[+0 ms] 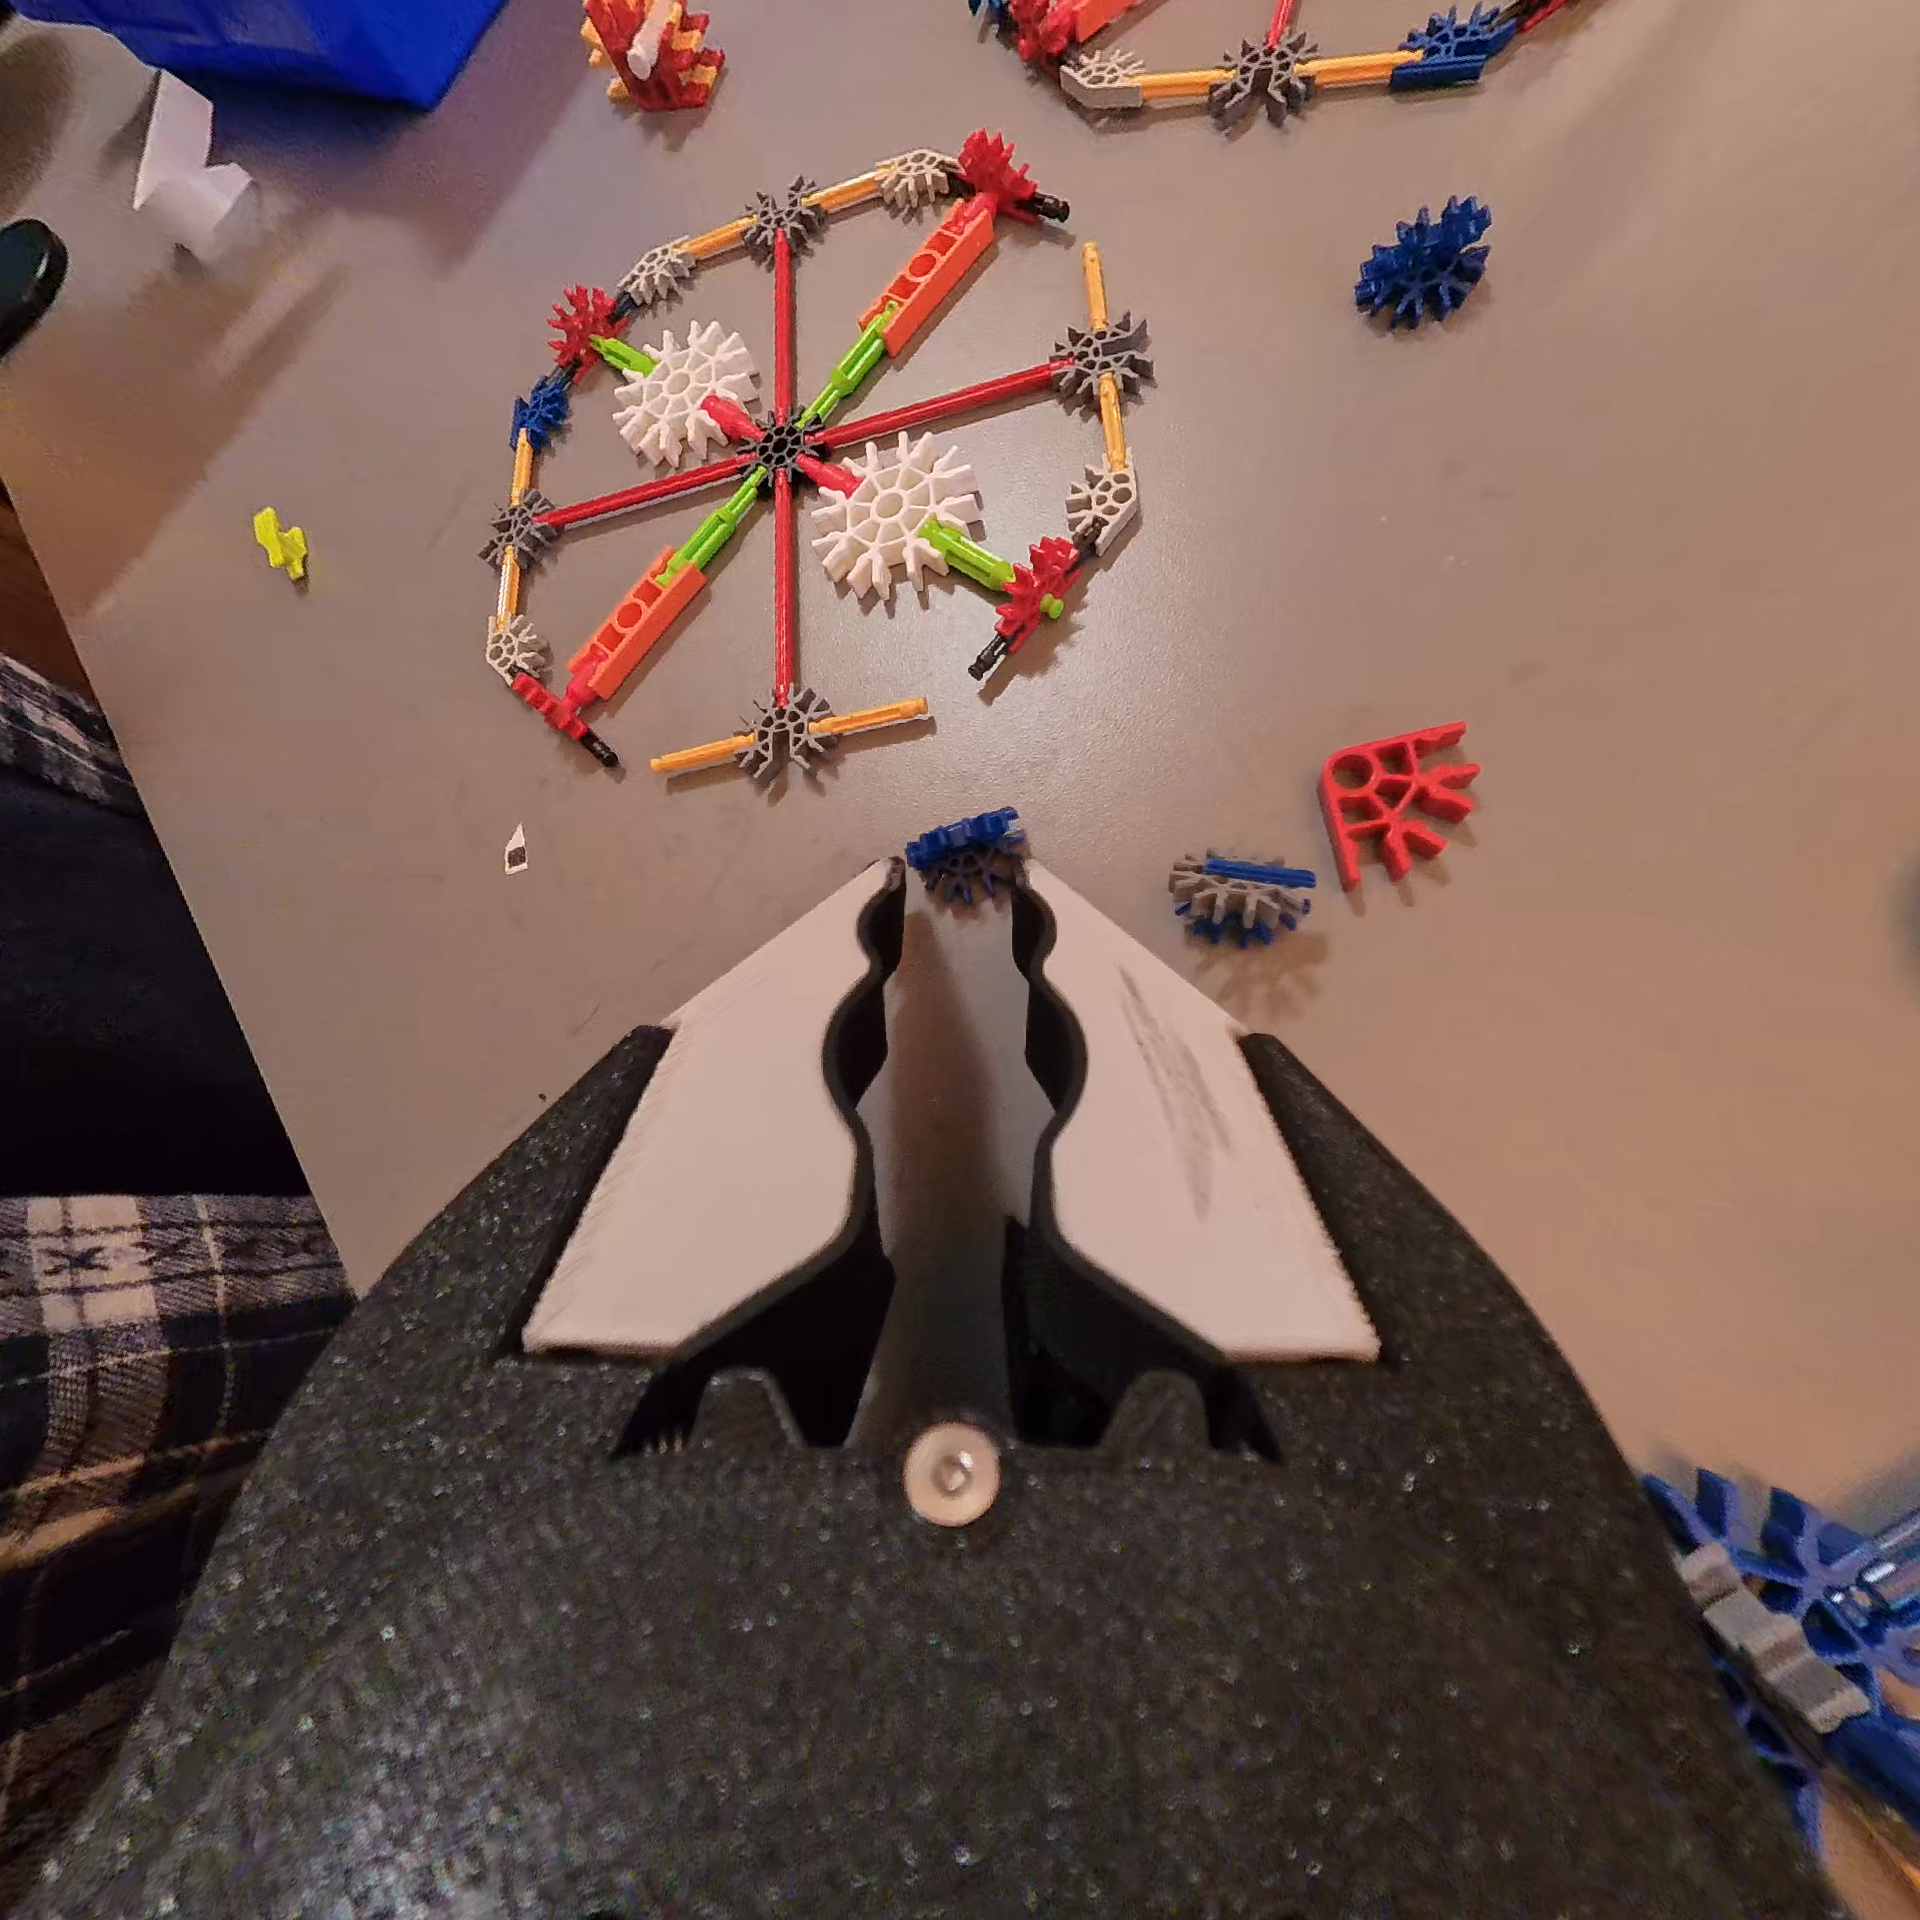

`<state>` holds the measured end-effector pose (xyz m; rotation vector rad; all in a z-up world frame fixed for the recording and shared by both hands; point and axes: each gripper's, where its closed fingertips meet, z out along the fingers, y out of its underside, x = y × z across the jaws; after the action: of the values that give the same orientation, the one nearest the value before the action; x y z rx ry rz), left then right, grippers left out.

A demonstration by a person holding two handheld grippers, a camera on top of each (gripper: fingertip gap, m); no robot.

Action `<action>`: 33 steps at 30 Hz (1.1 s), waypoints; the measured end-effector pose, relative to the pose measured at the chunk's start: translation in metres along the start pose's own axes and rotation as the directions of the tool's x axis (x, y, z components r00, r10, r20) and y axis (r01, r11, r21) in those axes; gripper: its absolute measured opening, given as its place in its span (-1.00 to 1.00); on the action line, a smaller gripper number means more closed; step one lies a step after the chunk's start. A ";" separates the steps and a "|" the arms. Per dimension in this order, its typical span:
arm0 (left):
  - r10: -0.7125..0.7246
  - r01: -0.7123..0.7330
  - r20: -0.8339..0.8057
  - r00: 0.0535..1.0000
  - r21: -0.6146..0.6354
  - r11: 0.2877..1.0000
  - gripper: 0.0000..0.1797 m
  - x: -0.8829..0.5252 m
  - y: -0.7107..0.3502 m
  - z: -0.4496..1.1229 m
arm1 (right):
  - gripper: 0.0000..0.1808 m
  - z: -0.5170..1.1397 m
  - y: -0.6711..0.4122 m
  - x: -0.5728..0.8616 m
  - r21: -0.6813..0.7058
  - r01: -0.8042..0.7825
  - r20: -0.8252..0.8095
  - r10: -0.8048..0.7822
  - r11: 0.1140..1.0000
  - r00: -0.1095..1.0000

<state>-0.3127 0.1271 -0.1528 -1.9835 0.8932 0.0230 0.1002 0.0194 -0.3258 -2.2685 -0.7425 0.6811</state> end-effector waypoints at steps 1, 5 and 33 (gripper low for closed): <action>-0.005 0.005 0.011 1.000 -0.005 1.000 -0.37 -0.005 0.004 -0.003 | -0.80 0.000 0.000 0.000 0.000 -0.002 0.000 0.002 1.000 1.000; -0.001 0.003 0.041 0.999 -0.041 0.999 -0.37 -0.019 0.019 -0.006 | -0.80 0.000 0.000 0.000 0.000 -0.006 0.003 0.006 1.000 1.000; 0.239 -0.287 -0.177 0.955 -0.339 0.896 -0.37 -0.028 0.073 0.046 | -0.81 0.000 0.000 0.001 0.000 -0.006 -0.002 0.006 1.000 1.000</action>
<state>-0.3616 0.1562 -0.2231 -2.2033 1.3178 0.2303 0.1008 0.0199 -0.3258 -2.2719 -0.7346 0.6819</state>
